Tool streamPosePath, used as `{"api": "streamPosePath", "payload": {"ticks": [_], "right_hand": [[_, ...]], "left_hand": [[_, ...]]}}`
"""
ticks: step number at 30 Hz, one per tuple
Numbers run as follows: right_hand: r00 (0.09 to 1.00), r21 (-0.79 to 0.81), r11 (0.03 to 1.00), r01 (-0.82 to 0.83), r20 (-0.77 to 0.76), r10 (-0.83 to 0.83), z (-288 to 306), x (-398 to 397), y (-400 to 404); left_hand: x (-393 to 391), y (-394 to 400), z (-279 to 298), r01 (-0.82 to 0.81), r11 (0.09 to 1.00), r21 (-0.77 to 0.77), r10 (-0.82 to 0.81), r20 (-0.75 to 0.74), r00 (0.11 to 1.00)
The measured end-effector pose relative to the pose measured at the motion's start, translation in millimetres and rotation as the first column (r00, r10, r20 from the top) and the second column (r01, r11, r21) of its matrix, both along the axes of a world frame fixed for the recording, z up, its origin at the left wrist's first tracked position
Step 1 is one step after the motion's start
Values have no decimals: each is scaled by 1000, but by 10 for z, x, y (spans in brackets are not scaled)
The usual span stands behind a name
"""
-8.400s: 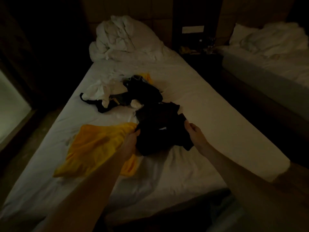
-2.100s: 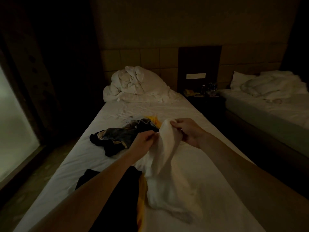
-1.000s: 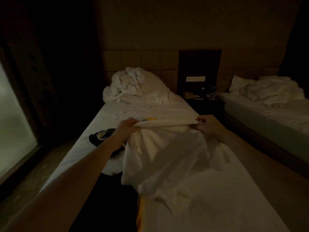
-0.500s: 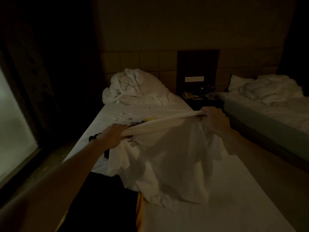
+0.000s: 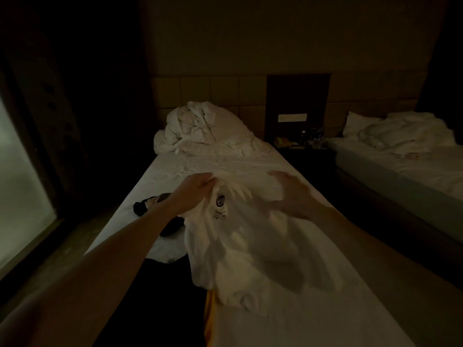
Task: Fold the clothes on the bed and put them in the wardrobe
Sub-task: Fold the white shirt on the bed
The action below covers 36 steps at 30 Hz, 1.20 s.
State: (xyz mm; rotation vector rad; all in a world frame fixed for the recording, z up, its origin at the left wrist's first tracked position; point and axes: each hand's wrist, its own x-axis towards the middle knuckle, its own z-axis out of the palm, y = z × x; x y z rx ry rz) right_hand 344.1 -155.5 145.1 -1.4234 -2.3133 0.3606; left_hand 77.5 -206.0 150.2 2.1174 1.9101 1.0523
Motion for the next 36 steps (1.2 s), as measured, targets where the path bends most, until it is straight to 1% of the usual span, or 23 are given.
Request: {"api": "streamPosePath", "payload": {"ticks": [2, 3, 4, 6, 8, 10, 12, 14, 16, 17, 18, 19, 21, 22, 23, 24, 26, 27, 30, 31, 33, 35, 36], "right_hand": [[943, -26, 962, -272, -206, 261, -47, -367, -190], [893, -21, 934, -357, -302, 334, -82, -526, -240], [855, 6, 922, -388, -372, 362, -121, -652, -249], [838, 83, 942, -326, -435, 329, -156, -754, -204], [884, 160, 966, -202, -395, 250, -137, -709, -146], [913, 274, 960, -56, -375, 160, -130, -630, -106], [857, 285, 957, 55, -506, 101, -91, -568, -88], [768, 183, 974, 130, -640, 17, 13, -526, -85], [675, 89, 988, 129, -737, -22, 134, -477, -83], [618, 49, 993, 108, -786, -28, 197, -446, -89], [569, 16, 996, 88, -822, -37, 249, -414, -100], [535, -7, 997, 80, -843, -49, 280, -379, -101], [519, -21, 993, 112, -851, -77, 309, -280, -63], [534, -11, 988, 154, -840, -92, 317, -212, -25], [560, -3, 979, 201, -820, -118, 311, -129, 38], [603, 5, 969, 247, -784, -150, 298, -25, 113], [730, 17, 953, 303, -647, -220, 248, 190, 245], [787, -1, 951, 310, -561, -258, 202, 277, 294], [891, -136, 950, 281, -332, -311, 57, 389, 287], [920, -165, 950, 265, -253, -300, 3, 375, 244], [972, -154, 961, 229, -20, -234, -123, 303, 184], [966, -123, 978, 167, 219, -137, -227, 186, 129], [956, -144, 978, 151, 271, -108, -269, 123, 107]], "left_hand": [[249, 35, 48, 137, 991, -2, -137, -14, 990], [387, 83, 57, 193, 981, -7, -193, 1, 981], [507, 111, 77, 216, 976, -15, -215, 29, 976], [655, 125, 92, 202, 979, -1, -197, 214, 957], [619, 110, 25, 211, 974, 87, -227, 466, 855], [513, 62, -153, 218, 974, 58, -214, 544, 811], [438, -3, -429, 238, 966, -99, -146, 550, 822], [400, -24, -721, 239, 929, -282, -74, 491, 868], [432, -36, -971, 162, 867, -472, -36, 263, 964], [449, -14, -1100, 125, 842, -525, -53, 150, 987], [468, -5, -1208, 105, 839, -534, -73, 81, 994], [492, 39, -1282, 92, 841, -533, -66, 68, 996], [467, 123, -1302, 44, 877, -479, 37, 158, 987], [431, 146, -1264, 3, 912, -409, 71, 166, 984], [358, 163, -1205, -66, 929, -364, 164, 245, 956], [282, 180, -1152, -123, 950, -288, 200, 256, 946], [127, 158, -1017, -176, 970, -167, 220, 297, 929], [50, 133, -947, -190, 972, -138, 228, 355, 906], [-126, 153, -812, -212, 974, -83, 227, 430, 874], [-154, 158, -763, -215, 974, -76, 227, 418, 880], [-162, 147, -666, -208, 978, -36, 205, 397, 895], [-135, 116, -583, -203, 979, 18, 181, 381, 907], [-108, 97, -528, -209, 977, 43, 180, 361, 915]]}}
